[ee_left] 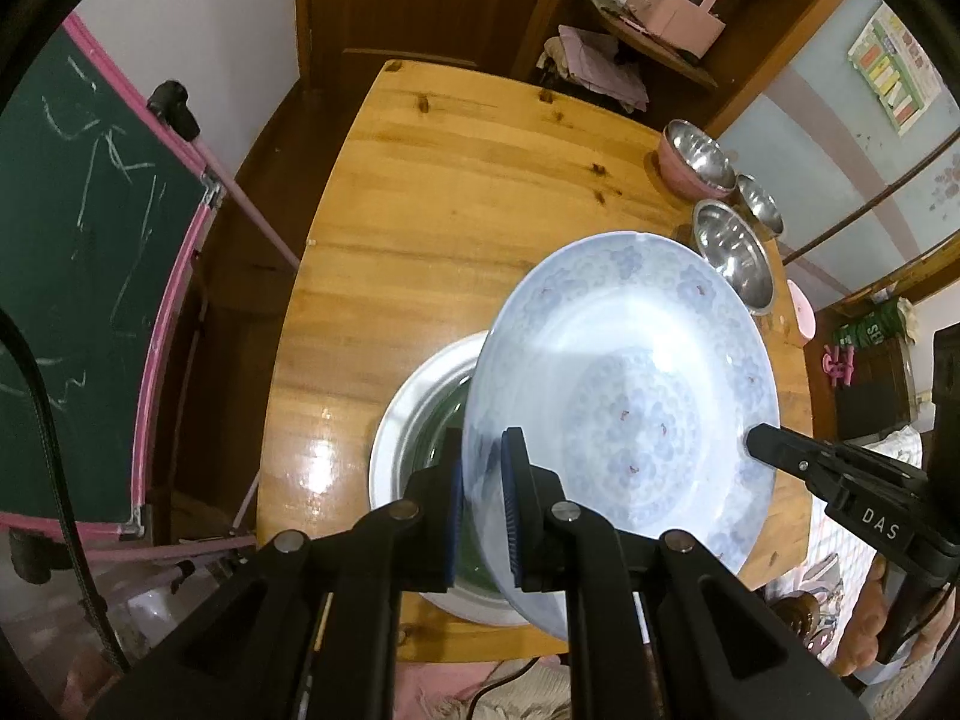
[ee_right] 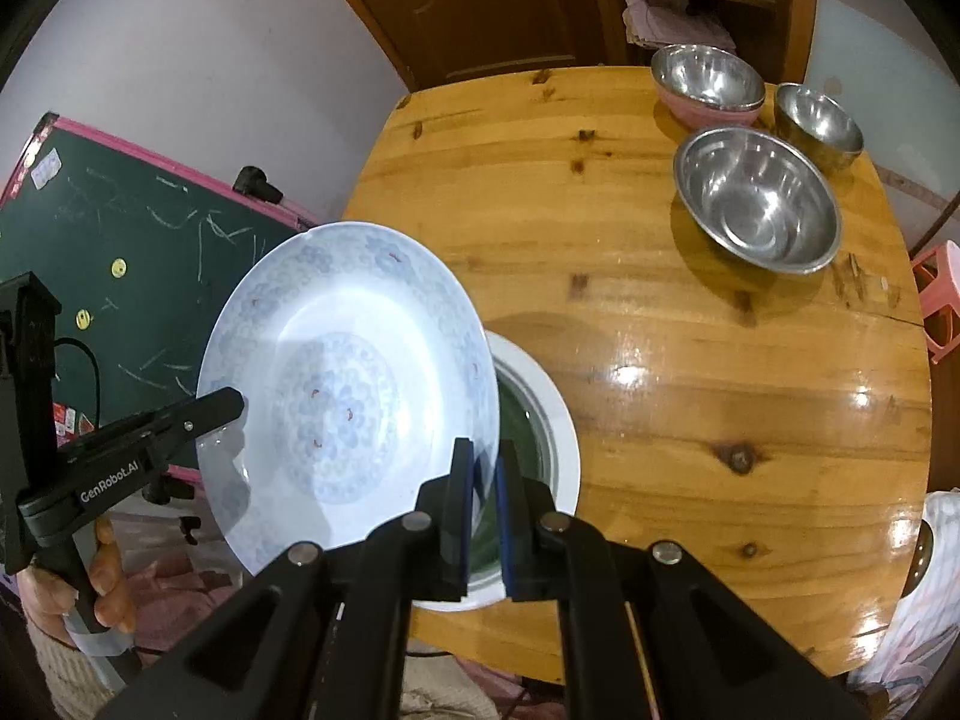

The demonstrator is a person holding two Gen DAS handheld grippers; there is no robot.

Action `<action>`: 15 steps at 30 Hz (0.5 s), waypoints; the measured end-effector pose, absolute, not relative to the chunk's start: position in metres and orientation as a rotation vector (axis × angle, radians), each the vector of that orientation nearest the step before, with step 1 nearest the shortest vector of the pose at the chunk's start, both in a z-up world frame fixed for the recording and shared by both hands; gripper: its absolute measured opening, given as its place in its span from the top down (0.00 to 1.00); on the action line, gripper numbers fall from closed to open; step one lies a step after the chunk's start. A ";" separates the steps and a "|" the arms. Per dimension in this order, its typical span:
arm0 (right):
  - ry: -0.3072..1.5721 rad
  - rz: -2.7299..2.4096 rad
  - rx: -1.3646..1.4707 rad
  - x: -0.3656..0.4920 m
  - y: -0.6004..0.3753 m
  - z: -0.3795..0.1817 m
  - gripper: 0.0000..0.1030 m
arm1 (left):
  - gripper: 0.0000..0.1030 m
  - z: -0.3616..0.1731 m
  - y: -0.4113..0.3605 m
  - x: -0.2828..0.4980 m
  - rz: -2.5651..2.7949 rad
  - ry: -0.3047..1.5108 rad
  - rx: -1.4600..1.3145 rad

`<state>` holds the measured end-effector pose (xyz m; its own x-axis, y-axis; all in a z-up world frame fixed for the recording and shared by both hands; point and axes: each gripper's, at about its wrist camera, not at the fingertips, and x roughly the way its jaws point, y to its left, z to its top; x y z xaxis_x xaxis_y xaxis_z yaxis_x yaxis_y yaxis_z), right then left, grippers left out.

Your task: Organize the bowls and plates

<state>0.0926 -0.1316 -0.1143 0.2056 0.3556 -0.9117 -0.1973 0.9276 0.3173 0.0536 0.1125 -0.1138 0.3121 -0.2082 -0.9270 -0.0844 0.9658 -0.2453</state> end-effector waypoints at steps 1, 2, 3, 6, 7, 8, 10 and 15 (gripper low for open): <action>1.309 0.388 0.138 0.090 -0.131 -0.117 0.94 | 0.91 -0.117 0.113 0.052 -0.080 1.256 -0.266; 1.311 0.389 0.139 0.088 -0.130 -0.120 0.94 | 0.91 -0.122 0.113 0.050 -0.075 1.260 -0.259; 1.313 0.390 0.131 0.085 -0.128 -0.124 0.94 | 0.91 -0.128 0.113 0.048 -0.070 1.266 -0.259; 1.321 0.387 0.117 0.081 -0.126 -0.136 0.94 | 0.91 -0.147 0.115 0.044 -0.064 1.282 -0.281; 1.323 0.385 0.111 0.079 -0.125 -0.142 0.94 | 0.91 -0.153 0.116 0.043 -0.060 1.286 -0.289; 1.327 0.385 0.111 0.079 -0.125 -0.147 0.94 | 0.91 -0.159 0.116 0.042 -0.056 1.291 -0.295; 1.337 0.380 0.110 0.076 -0.124 -0.159 0.94 | 0.91 -0.169 0.117 0.040 -0.051 1.294 -0.302; 1.370 0.372 0.108 0.073 -0.122 -0.186 0.94 | 0.91 -0.196 0.118 0.038 -0.047 1.325 -0.309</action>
<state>0.0732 -0.1216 -0.1857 0.1510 0.3206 -0.9351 -0.1964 0.9368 0.2895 0.0382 0.1178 -0.1961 0.2487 -0.2085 -0.9459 -0.1416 0.9582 -0.2485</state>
